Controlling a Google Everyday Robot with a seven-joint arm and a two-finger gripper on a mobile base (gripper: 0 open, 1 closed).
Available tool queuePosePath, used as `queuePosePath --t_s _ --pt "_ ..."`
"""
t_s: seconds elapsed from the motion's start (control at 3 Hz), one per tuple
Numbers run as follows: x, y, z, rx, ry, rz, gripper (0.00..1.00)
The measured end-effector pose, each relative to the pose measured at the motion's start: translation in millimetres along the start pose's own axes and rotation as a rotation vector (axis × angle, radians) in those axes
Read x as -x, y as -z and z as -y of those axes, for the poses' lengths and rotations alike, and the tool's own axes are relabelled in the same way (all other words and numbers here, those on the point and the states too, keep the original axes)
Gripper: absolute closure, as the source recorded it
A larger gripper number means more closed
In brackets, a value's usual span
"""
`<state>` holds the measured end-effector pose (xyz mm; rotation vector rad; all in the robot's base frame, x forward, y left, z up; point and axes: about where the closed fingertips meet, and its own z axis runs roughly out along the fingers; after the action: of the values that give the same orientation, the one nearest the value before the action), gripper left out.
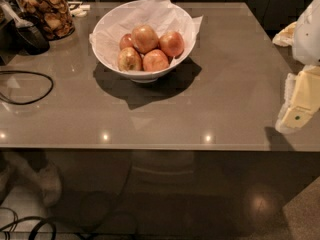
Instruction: Pick apple from white bowl
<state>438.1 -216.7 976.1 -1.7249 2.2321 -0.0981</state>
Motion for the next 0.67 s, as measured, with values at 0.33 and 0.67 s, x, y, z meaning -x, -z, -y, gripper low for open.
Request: queuePosePath --t_s 0.33,0.67 --pt "0 0 0 0.000 0.000 0.000 0.00" --pt "17 5 14 0.005 0.020 -0.002 0.00"
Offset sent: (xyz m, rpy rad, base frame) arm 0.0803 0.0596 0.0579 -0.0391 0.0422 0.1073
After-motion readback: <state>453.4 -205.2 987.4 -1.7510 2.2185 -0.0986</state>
